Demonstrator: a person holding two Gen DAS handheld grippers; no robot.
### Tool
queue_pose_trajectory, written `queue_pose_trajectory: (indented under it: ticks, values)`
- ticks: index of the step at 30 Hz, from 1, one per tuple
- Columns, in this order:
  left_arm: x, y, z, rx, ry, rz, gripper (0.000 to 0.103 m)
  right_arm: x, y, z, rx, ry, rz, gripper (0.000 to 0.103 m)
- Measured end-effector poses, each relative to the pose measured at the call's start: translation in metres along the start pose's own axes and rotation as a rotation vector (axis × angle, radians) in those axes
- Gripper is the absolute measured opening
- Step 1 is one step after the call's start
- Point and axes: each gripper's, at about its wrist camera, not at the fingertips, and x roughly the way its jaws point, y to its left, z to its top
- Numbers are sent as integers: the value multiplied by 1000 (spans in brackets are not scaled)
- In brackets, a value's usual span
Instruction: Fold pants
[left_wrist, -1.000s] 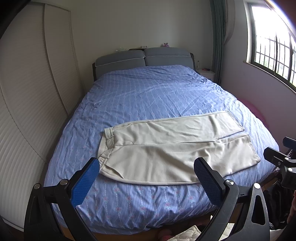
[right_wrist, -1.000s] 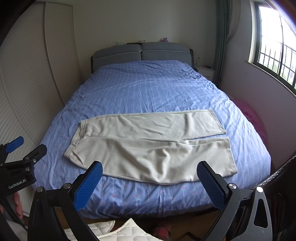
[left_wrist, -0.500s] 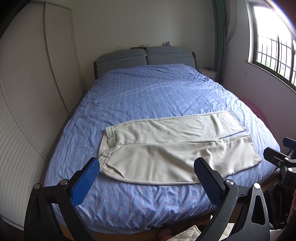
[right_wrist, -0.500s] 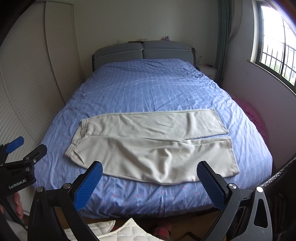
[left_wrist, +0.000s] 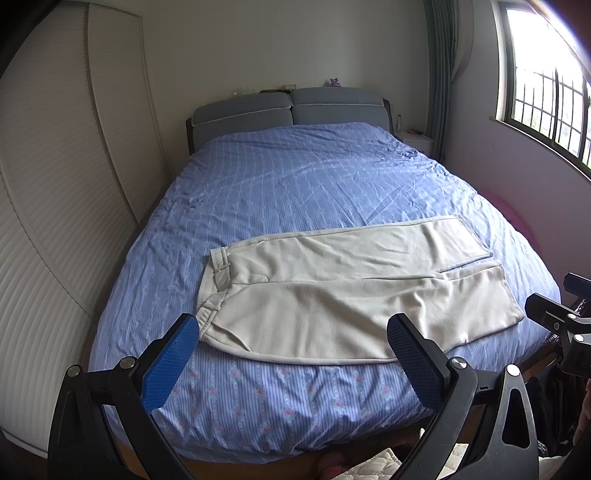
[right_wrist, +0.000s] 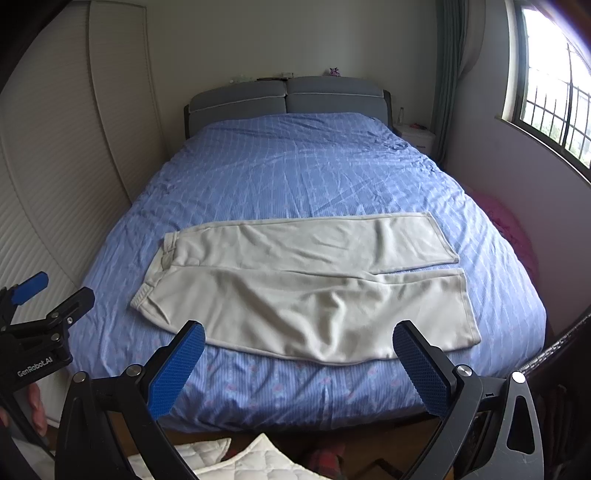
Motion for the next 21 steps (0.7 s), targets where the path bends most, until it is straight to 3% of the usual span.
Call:
queue_pose_trajectory:
  ticks: [13,16,21]
  values:
    - [34,-3,-1,-63,146,38,103,36,-8,-9,-10,122,70,103]
    - [45,7,0,-94,184,79,103,60,-10,-3,-3,185,118,103]
    - [66,30,-3,-91,179,183,103,102,0,4,-21,233,187,103]
